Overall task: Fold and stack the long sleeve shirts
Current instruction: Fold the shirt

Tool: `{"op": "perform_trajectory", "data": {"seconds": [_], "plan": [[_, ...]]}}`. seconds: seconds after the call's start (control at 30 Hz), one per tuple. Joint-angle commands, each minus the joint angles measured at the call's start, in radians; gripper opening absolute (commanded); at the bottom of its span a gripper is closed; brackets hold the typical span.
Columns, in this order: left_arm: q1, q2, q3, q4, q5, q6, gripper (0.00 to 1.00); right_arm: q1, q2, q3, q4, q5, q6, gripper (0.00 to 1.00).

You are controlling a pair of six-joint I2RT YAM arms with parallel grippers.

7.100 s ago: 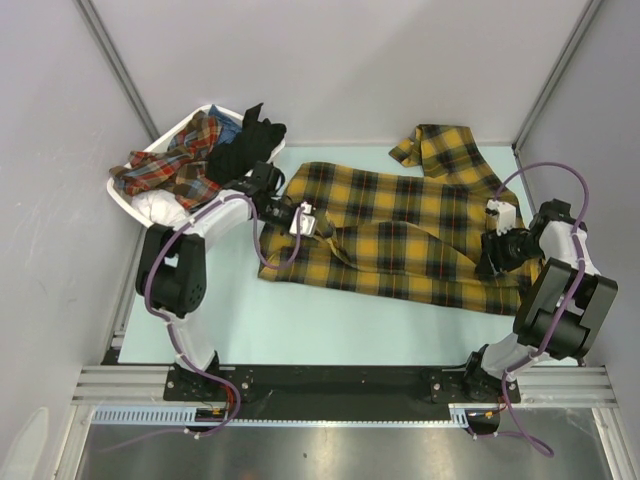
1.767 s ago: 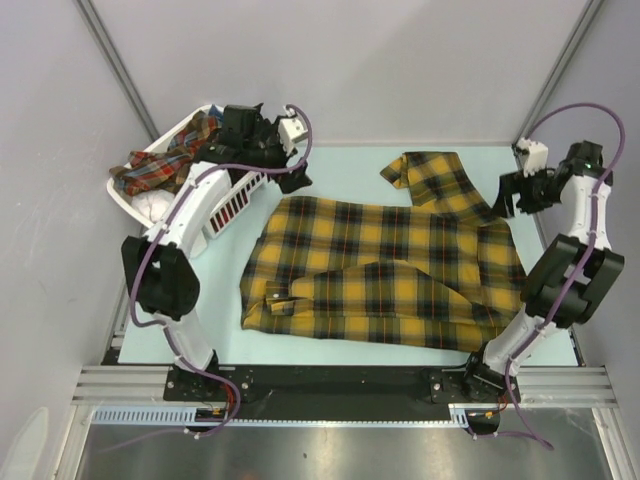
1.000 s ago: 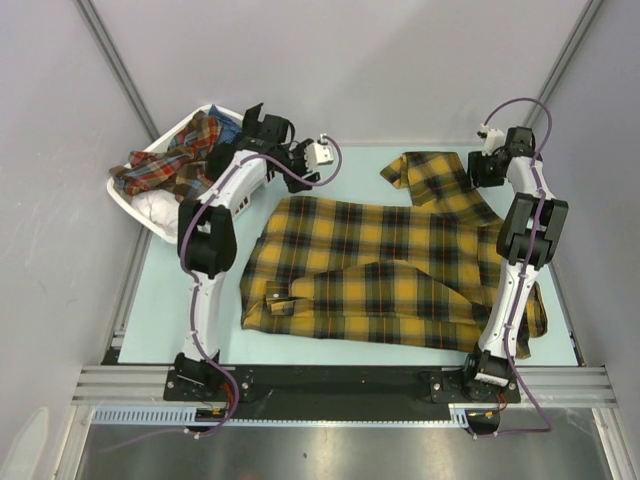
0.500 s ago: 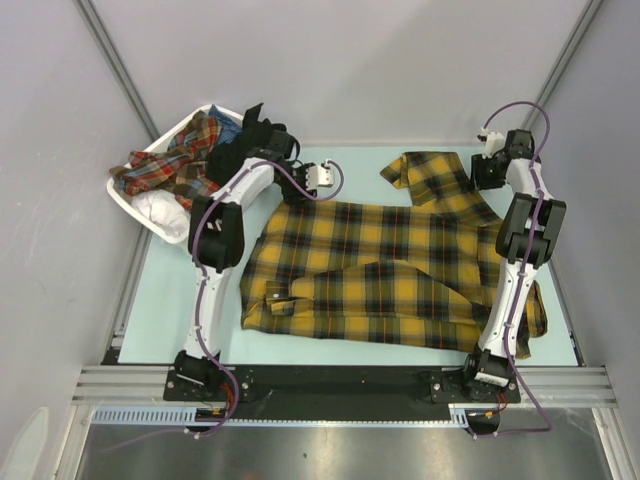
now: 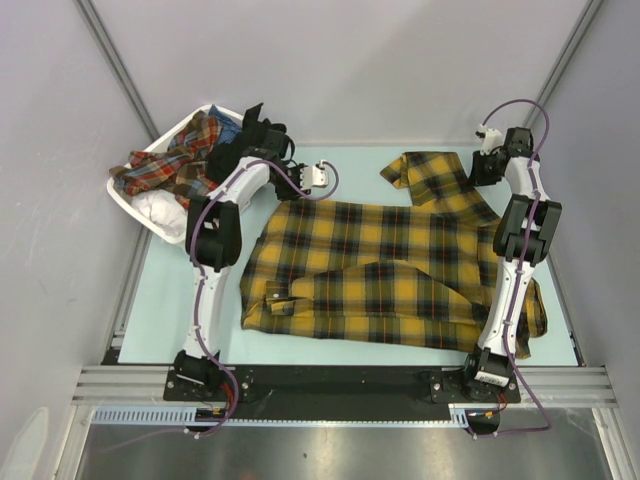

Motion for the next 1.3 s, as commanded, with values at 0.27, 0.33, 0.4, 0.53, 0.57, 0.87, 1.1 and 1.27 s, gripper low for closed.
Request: {"op": "perform_trajectory", "data": {"seconds": [0.27, 0.33, 0.4, 0.53, 0.57, 0.87, 1.1, 1.27], "plan": [[0.004, -0.063, 0.003, -0.01, 0.019, 0.013, 0.09, 0.002, -0.066, 0.039, -0.027, -0.101, 0.035, 0.0], [0.004, -0.077, 0.003, -0.011, 0.023, 0.011, 0.02, -0.003, -0.089, 0.034, -0.007, -0.098, 0.058, 0.0], [0.006, -0.101, -0.006, -0.011, 0.023, 0.018, 0.0, -0.006, -0.123, 0.034, -0.012, -0.101, 0.063, 0.0], [0.013, -0.144, -0.032, -0.014, 0.045, 0.036, 0.0, -0.015, -0.184, 0.003, -0.032, -0.124, 0.067, 0.0], [0.016, -0.152, -0.04, -0.021, 0.049, 0.039, 0.0, -0.018, -0.198, -0.006, -0.033, -0.128, 0.067, 0.0], [0.026, -0.129, -0.032, -0.087, 0.094, 0.073, 0.53, -0.011, -0.255, -0.086, -0.022, -0.142, 0.07, 0.0], [0.026, -0.035, 0.045, -0.095, 0.094, 0.086, 0.52, 0.002, -0.252, -0.076, -0.044, -0.141, 0.053, 0.0], [0.026, 0.008, 0.052, -0.101, 0.076, 0.117, 0.48, 0.003, -0.238, -0.058, -0.062, -0.139, 0.047, 0.0]]}}
